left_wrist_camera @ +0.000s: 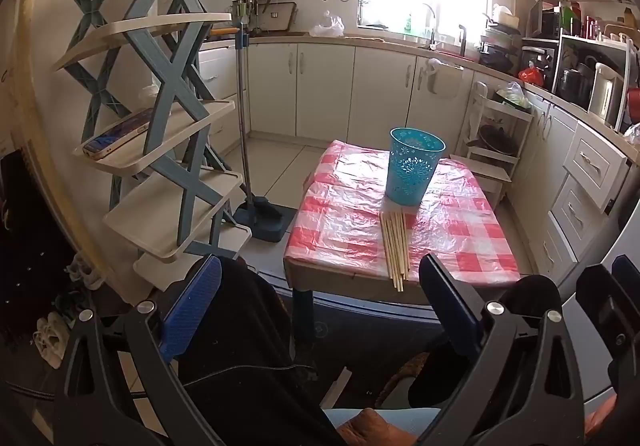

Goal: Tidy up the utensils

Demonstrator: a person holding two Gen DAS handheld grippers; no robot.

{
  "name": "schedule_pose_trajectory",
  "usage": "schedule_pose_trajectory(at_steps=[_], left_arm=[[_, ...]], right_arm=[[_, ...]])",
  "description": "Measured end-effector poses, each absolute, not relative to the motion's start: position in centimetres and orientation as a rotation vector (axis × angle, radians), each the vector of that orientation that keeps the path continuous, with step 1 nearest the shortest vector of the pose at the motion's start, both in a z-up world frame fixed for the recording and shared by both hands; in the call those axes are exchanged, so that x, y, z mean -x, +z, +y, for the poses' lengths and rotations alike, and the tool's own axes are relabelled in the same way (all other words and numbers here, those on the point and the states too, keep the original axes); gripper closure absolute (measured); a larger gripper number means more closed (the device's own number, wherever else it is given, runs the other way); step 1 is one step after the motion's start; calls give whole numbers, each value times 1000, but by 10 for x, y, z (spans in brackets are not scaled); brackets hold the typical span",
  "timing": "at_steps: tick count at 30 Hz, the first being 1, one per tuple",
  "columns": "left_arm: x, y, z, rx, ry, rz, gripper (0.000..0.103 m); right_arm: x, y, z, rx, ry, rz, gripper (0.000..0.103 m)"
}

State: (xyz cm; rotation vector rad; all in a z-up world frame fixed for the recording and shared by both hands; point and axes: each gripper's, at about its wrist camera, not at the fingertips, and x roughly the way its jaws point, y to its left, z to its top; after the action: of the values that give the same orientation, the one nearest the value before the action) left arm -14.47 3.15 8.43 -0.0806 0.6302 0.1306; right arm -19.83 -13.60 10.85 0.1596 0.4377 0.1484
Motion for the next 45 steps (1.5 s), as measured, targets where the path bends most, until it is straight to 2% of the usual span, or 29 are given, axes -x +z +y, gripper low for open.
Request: schedule_pose_trajectory(at_steps=[45], left_arm=[[154, 74, 26, 67, 88, 645, 8]], right_arm=[[188, 88, -133, -228, 157, 474, 7]])
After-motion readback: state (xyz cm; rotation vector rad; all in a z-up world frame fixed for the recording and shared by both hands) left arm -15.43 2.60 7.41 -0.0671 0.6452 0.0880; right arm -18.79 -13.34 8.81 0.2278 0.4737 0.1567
